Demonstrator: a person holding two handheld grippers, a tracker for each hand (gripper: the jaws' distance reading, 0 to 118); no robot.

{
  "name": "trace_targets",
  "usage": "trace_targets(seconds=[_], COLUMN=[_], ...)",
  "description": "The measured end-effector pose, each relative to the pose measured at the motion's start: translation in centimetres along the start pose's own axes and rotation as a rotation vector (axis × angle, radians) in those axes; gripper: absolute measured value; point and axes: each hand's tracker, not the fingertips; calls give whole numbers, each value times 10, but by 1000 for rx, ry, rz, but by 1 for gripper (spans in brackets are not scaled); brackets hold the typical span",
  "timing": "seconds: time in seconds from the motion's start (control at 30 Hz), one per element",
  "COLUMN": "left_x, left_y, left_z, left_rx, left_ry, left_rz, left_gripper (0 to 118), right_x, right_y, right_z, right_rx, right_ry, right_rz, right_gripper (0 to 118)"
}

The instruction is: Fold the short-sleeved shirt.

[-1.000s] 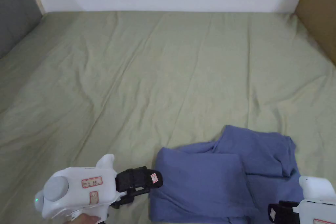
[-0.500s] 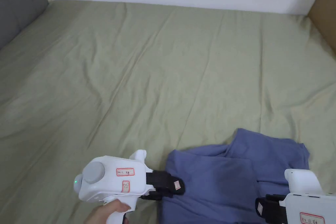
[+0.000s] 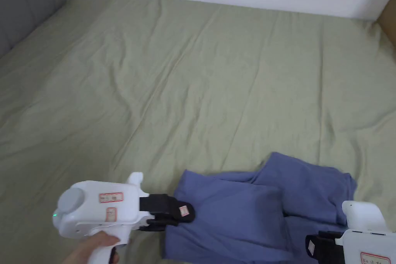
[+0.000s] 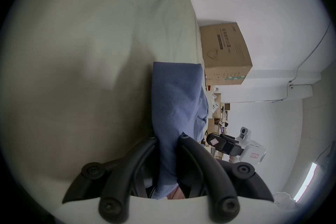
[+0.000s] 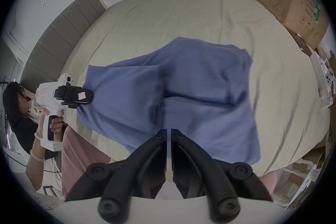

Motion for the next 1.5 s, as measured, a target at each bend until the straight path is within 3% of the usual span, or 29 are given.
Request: trace_targets(seconds=[0.23, 0.4, 0.57, 0.7, 0.87, 1.03, 1.07, 1.17, 1.2, 1.3, 1.47, 1.5], left_x=[-13, 16, 82, 140, 215, 241, 241, 227, 221, 208, 202, 200], left_y=[2, -6, -6, -6, -12, -19, -21, -28, -30, -31, -15, -14], left_z=[98, 117, 97, 74, 16, -74, -95, -143, -153, -153, -97, -84], left_rx=[108, 143, 162, 171, 104, -42, -77, -195, -225, -232, -113, -74], left_ry=[201, 251, 429, 310, 328, 327, 341, 335, 354, 379, 356, 357], left_rz=[17, 12, -25, -68, -245, -373, -376, -444, -448, -394, -329, -326], left_gripper=[13, 13, 13, 13, 13, 13, 18, 78, 86, 85, 84, 75], right_x=[-2, 4, 13, 25, 52, 84, 90, 106, 111, 122, 132, 132], right_y=[-8, -14, -20, -25, -33, -47, -51, -62, -66, -76, -83, -83], right_z=[-2, -5, -3, 4, 12, 18, 19, 23, 24, 29, 26, 24], right_rx=[-9, -18, -19, -4, 17, 32, 33, 29, 27, 26, 12, 11], right_ry=[18, 28, 39, 52, 39, 23, 20, 6, 0, -14, -35, -38], right_rz=[2, -24, -48, -79, -125, -228, -248, -297, -310, -343, -379, -381], right_gripper=[5, 5, 5, 5, 5, 5, 5, 5, 5, 5, 5, 5])
